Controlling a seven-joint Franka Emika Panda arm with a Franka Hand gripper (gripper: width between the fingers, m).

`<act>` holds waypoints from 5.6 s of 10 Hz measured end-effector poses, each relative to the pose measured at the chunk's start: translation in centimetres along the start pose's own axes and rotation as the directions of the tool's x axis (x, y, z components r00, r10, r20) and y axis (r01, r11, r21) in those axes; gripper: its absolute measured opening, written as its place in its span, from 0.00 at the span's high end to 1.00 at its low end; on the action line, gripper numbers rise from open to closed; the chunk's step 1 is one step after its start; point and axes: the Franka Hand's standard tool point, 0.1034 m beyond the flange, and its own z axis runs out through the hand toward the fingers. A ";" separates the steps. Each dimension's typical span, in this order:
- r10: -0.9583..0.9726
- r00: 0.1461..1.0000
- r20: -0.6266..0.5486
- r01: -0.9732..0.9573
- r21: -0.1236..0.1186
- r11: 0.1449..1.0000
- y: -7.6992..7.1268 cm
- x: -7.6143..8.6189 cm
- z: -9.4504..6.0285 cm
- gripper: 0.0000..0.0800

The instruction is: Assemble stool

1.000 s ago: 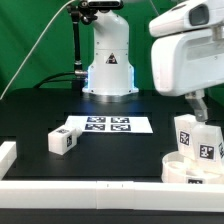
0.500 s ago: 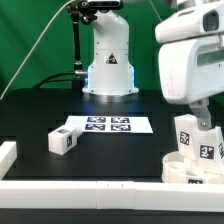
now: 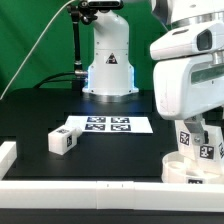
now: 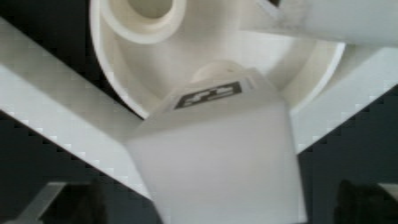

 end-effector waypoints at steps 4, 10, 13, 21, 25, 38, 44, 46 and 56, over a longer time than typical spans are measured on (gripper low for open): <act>0.017 1.000 -0.001 -0.017 0.001 1.000 -0.1 0.1 0.0 0.58; 0.414 0.910 -0.003 -0.414 0.018 0.910 0.5 -0.3 0.0 0.58; 0.693 0.720 -0.004 -0.693 0.023 0.720 0.3 -0.2 0.1 0.58; 0.965 0.263 -0.022 -0.963 0.046 0.264 0.5 0.1 0.0 0.57; 0.979 -0.204 0.024 -0.976 0.067 -0.205 0.1 0.3 0.0 0.57; 0.373 -0.914 0.160 -0.373 0.030 -0.927 -0.7 0.9 0.4 0.57; 0.119 -0.976 0.184 -0.126 -0.022 -0.992 -1.0 0.9 0.5 0.46; 0.158 -0.970 0.185 -0.163 -0.013 -0.987 -1.0 0.9 0.4 0.29; 0.566 -0.813 0.136 -0.573 -0.020 -0.819 1.3 -0.5 -5.0 0.19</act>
Offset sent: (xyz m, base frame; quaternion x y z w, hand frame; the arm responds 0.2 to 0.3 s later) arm 0.0000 0.0000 0.0000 0.0000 0.0000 0.0000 1.0000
